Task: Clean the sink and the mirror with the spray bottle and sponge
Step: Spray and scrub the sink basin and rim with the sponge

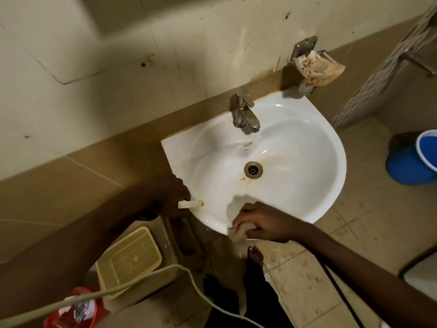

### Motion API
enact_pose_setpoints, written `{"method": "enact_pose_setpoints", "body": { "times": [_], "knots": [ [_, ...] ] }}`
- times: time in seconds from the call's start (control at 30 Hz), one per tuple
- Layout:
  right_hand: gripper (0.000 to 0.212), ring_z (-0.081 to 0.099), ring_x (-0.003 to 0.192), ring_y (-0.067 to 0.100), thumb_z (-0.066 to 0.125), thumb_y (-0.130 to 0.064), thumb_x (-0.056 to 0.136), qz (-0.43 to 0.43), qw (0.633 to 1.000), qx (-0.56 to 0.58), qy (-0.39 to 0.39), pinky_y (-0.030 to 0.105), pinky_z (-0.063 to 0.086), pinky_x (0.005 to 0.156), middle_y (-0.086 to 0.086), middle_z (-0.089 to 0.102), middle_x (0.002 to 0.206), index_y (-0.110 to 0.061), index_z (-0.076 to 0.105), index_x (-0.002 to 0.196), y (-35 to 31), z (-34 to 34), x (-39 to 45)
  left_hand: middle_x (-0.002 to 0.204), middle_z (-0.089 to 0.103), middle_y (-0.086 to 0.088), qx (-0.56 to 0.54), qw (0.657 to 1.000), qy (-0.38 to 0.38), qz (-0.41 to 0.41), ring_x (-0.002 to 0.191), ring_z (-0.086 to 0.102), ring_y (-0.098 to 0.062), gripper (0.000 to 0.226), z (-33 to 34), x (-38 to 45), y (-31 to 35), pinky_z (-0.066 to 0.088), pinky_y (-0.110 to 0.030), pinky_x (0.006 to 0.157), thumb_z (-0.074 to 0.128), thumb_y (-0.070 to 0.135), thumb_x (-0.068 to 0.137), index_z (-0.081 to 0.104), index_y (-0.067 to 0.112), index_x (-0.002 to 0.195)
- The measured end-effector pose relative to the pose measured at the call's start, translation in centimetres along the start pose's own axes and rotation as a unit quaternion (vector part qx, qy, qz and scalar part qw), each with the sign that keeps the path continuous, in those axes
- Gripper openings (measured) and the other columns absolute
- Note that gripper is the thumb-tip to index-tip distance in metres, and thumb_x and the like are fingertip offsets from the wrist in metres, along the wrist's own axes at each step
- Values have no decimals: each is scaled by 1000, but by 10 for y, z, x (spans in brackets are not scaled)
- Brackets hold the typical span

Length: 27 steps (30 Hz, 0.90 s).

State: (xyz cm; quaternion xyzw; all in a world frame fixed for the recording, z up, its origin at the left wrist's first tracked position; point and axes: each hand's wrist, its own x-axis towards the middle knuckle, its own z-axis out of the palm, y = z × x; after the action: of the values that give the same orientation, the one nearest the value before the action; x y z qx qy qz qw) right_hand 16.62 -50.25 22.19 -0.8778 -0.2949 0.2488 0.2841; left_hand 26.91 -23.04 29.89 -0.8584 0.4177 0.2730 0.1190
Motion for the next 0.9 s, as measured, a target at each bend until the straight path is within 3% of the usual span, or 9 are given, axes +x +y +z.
{"method": "enact_pose_setpoints", "body": {
  "times": [0.1,0.2,0.3,0.4,0.53,0.6,0.73,0.83,0.9],
  "knots": [
    [41,55,94,31,48,-36,82,12,992,-70,102,40,44,82,10,59,106,-26,63,118,-33,33,50,94,67,2,16,1000,-7,6,93,63,-18,29,1,1,0,40,-24,78,54,54,85,65,29,96],
    [47,55,93,34,41,-41,81,43,991,-92,82,44,47,82,11,56,109,-29,58,123,-41,28,64,85,67,2,29,999,-24,10,80,61,-20,27,1,5,-4,40,-26,72,56,56,82,62,29,81],
    [46,54,96,28,43,-44,82,51,996,-69,29,39,43,87,6,53,114,-31,57,123,-25,17,22,102,67,-1,39,999,-24,8,97,62,-21,32,3,9,-9,42,-27,81,58,54,80,65,27,97],
    [44,57,84,31,41,-42,77,60,987,-116,98,45,51,74,7,57,106,-32,59,116,-27,29,4,112,63,0,37,999,-15,11,105,59,-20,41,7,7,-8,41,-27,89,58,54,82,62,28,114],
    [48,57,71,36,33,-42,79,75,972,-131,178,38,48,59,14,60,93,-24,66,109,-62,45,62,104,70,-4,-70,995,-66,8,92,65,-20,46,15,-1,-11,51,-30,85,62,55,74,68,21,104],
    [50,57,74,38,33,-42,80,58,979,-125,147,40,48,64,16,59,97,-23,65,113,-62,35,72,113,68,-3,-119,988,-94,-11,101,63,-20,53,17,-7,-14,46,-24,87,60,54,72,68,16,109],
    [39,54,99,29,56,-32,85,36,997,-57,22,39,42,90,8,55,116,-25,59,124,-22,11,13,110,68,5,-46,995,-81,-19,101,62,-14,29,20,-26,-18,44,-23,88,59,42,83,67,26,105],
    [45,52,100,22,45,-43,81,50,996,-68,-4,36,41,89,1,53,116,-32,57,123,-5,1,-16,110,67,6,-40,997,-57,-19,102,61,-15,30,28,-32,-14,38,-22,84,56,44,83,66,27,106],
    [49,56,95,24,40,-44,78,34,994,-92,44,36,45,82,4,58,112,-29,59,121,-11,14,2,108,68,4,-49,998,-23,-37,102,62,-17,45,30,-34,-15,40,-25,85,45,55,79,66,24,104]
  ]
}}
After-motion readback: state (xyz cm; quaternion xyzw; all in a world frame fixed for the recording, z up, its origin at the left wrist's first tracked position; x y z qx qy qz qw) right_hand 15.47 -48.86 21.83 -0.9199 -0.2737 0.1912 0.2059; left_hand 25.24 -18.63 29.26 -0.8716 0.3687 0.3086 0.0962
